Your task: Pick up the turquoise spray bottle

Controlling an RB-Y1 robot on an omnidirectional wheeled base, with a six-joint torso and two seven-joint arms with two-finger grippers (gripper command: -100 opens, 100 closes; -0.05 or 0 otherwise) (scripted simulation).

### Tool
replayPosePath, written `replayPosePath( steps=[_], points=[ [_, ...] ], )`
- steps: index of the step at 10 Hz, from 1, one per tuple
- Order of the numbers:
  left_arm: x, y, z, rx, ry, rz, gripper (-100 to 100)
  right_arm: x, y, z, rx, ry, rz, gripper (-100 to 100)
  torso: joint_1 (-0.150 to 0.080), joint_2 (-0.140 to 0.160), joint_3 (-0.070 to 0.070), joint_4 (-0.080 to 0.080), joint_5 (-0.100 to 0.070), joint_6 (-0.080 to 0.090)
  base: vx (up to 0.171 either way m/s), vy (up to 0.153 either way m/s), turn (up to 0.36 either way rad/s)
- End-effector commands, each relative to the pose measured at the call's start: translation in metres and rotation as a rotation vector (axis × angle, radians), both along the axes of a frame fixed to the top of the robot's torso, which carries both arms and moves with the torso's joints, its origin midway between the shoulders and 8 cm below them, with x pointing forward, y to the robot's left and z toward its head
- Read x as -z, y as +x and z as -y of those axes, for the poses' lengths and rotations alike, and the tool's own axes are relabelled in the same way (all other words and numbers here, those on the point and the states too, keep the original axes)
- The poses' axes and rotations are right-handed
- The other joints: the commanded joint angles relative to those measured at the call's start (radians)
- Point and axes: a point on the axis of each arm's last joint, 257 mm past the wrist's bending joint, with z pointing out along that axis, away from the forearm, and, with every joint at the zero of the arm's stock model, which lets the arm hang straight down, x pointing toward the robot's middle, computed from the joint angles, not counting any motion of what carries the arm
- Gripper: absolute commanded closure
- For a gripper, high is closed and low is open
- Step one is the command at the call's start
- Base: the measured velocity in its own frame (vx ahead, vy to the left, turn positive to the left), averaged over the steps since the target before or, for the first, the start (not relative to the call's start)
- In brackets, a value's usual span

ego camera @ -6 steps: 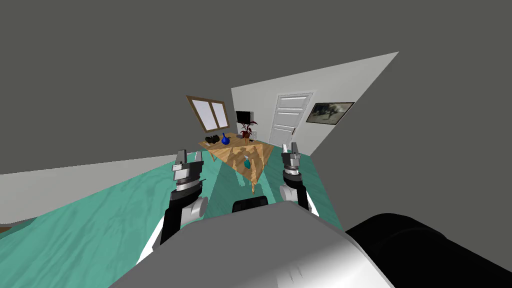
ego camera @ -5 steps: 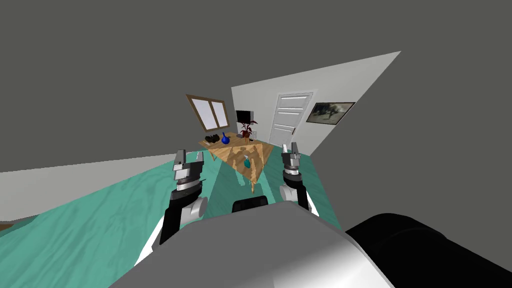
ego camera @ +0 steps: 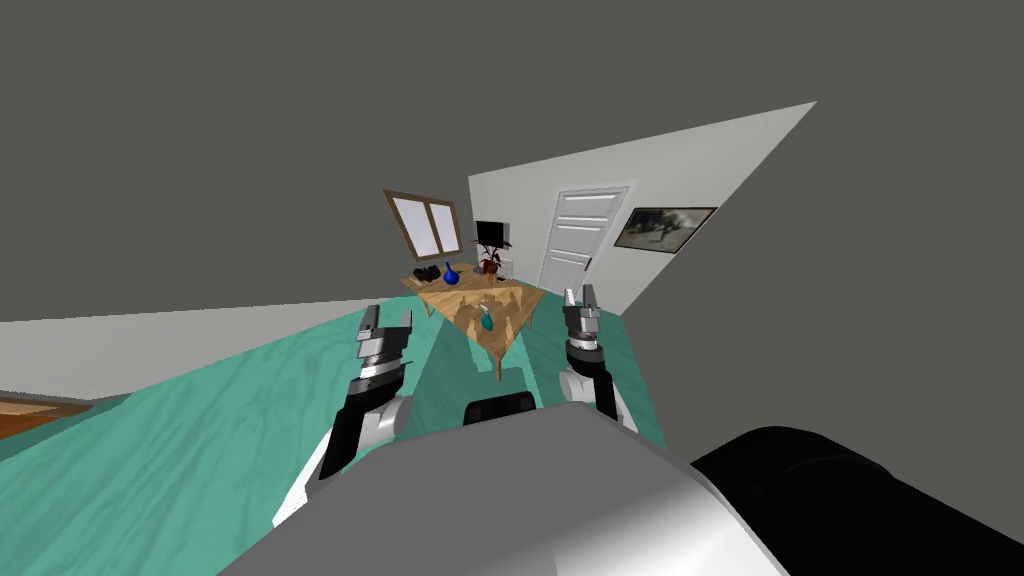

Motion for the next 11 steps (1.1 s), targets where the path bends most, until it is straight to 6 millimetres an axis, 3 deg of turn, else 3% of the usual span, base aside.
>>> replayPosePath(
  steps=[1,3,5,6,9,11],
  points=[
    [0.02,0.009,-0.011,0.015,-0.066,-0.044,-100,0.0,0.0,0.0,0.0,0.0,0.0,0,0.0,0.0,0.0,0.0,0.0,0.0,-0.043,-0.197,0.124],
    [0.033,0.014,-0.018,0.022,-0.111,-0.073,-100,0.0,0.0,0.0,0.0,0.0,0.0,0,0.002,-0.001,-0.001,0.0,0.0,0.0,-0.017,-0.144,0.088],
    [0.063,0.022,-0.034,0.033,-0.211,-0.132,-100,0.0,0.0,0.0,0.0,0.0,0.0,0,0.006,-0.004,-0.002,-0.001,0.001,0.0,-0.005,-0.138,0.105],
    [0.063,0.022,-0.034,0.033,-0.211,-0.132,-100,0.0,0.0,0.0,0.0,0.0,0.0,0,0.003,-0.004,-0.002,-0.001,0.001,0.0,-0.01,-0.148,0.061],
    [0.11,0.032,-0.057,0.041,-0.376,-0.215,-100,0.0,0.0,0.0,0.0,0.0,0.0,0,0.003,-0.003,-0.002,-0.001,0.0,0.0,-0.02,-0.171,0.124],
    [0.14,0.036,-0.072,0.044,-0.492,-0.257,-100,0.0,0.0,0.0,0.0,0.0,0.0,0,-0.001,-0.004,-0.003,-0.001,0.0,0.0,-0.002,-0.256,0.124]
  ],
)
